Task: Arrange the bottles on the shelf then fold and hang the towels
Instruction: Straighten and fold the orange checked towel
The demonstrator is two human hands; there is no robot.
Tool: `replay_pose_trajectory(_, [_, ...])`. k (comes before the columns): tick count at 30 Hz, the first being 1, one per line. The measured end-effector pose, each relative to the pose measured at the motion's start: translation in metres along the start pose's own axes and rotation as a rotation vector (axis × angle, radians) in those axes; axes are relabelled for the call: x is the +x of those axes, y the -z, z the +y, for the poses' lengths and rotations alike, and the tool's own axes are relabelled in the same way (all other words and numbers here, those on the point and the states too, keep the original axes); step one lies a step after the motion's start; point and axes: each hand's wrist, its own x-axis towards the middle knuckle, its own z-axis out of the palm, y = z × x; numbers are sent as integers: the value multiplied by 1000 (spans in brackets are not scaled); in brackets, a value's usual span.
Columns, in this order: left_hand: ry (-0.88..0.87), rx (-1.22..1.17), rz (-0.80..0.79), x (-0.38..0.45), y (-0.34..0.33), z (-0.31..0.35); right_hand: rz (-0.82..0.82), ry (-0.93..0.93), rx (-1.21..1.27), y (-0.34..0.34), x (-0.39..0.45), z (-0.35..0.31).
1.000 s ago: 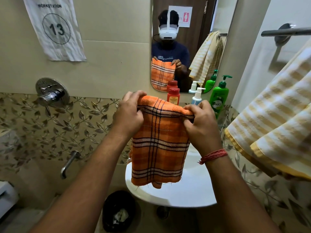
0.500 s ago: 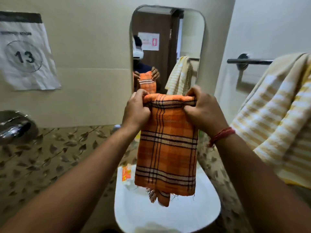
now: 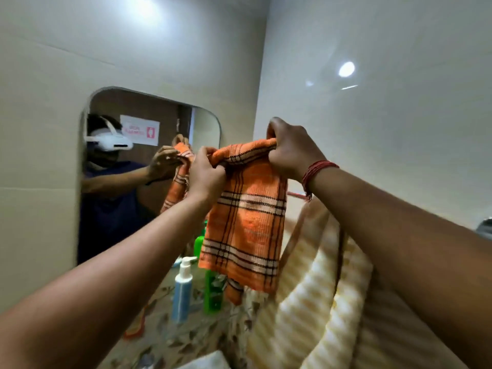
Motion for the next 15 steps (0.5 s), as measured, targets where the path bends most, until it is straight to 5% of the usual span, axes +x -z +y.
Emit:
replay_pose_trajectory(5, [-59,-120,-200,28,-75,0,90,-32,-213,17,46,50])
replay_pose_trajectory(9, [-119,10,-404,39,-116,-7,43,12,-485,14,60,88])
replay_pose_trajectory(15, [-474,255,-368,38,-146,-38,63,547,-1049,-20,42,111])
